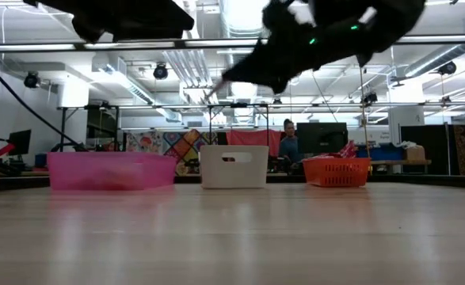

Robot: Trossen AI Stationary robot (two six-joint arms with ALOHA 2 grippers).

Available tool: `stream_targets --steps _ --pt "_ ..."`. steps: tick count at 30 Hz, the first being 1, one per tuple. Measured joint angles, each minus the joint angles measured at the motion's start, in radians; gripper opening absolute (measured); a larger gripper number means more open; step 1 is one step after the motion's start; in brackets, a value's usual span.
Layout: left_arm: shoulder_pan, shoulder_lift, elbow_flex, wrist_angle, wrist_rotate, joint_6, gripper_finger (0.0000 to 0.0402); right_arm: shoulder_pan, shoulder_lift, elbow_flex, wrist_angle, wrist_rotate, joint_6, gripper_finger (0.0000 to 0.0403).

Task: Sort candy
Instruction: Put the white candy into the white bin, then return to Home Position

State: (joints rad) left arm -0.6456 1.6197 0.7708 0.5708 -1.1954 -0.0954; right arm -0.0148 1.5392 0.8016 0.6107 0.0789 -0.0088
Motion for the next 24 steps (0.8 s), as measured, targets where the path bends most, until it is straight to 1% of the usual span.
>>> stream_targets --steps 2,3,5,7,10,12,14,17,19,22,24 --pt "0.0 -0.038 0.0 -0.058 0.0 0.007 0.0163 -0.074 -0.014 0.05 -0.167 0.091 -0.013 0.0038" --pt "0.0 -0.061 0.0 -0.094 -0.001 0.008 0.0162 -0.114 -0.014 0.081 -0.251 0.116 -0.013 0.0038" --pt "0.0 -0.111 -0.002 -0.178 -0.001 0.008 0.0158 -0.192 0.012 0.15 -0.378 0.122 0.003 0.0038" --pt "0.0 -0.166 -0.003 -0.258 -0.009 0.008 0.0155 -0.263 0.049 0.213 -0.46 0.104 0.015 0.0038" --pt "0.0 -0.243 -0.003 -0.362 -0.026 0.009 0.0153 -0.327 0.122 0.289 -0.482 0.081 0.015 0.0042" --pt "0.0 -0.289 -0.003 -0.42 -0.03 0.009 0.0153 -0.356 0.167 0.334 -0.493 0.041 0.024 0.0064" --pt "0.0 -0.329 -0.003 -0.47 -0.049 0.009 0.0153 -0.376 0.203 0.374 -0.502 0.009 0.053 0.0097" --pt "-0.002 -0.367 -0.003 -0.521 -0.069 0.007 0.0153 -0.39 0.246 0.42 -0.523 0.0 0.083 0.0146" --pt "-0.002 -0.381 -0.003 -0.555 -0.07 0.006 0.0153 -0.394 0.262 0.439 -0.568 -0.001 0.092 0.0173" --pt "-0.006 -0.386 -0.003 -0.641 -0.07 -0.012 0.0153 -0.394 0.269 0.454 -0.617 -0.001 0.093 0.0201" --pt "-0.006 -0.397 -0.003 -0.735 -0.037 -0.036 0.0153 -0.391 0.263 0.449 -0.626 -0.008 0.087 0.0208"
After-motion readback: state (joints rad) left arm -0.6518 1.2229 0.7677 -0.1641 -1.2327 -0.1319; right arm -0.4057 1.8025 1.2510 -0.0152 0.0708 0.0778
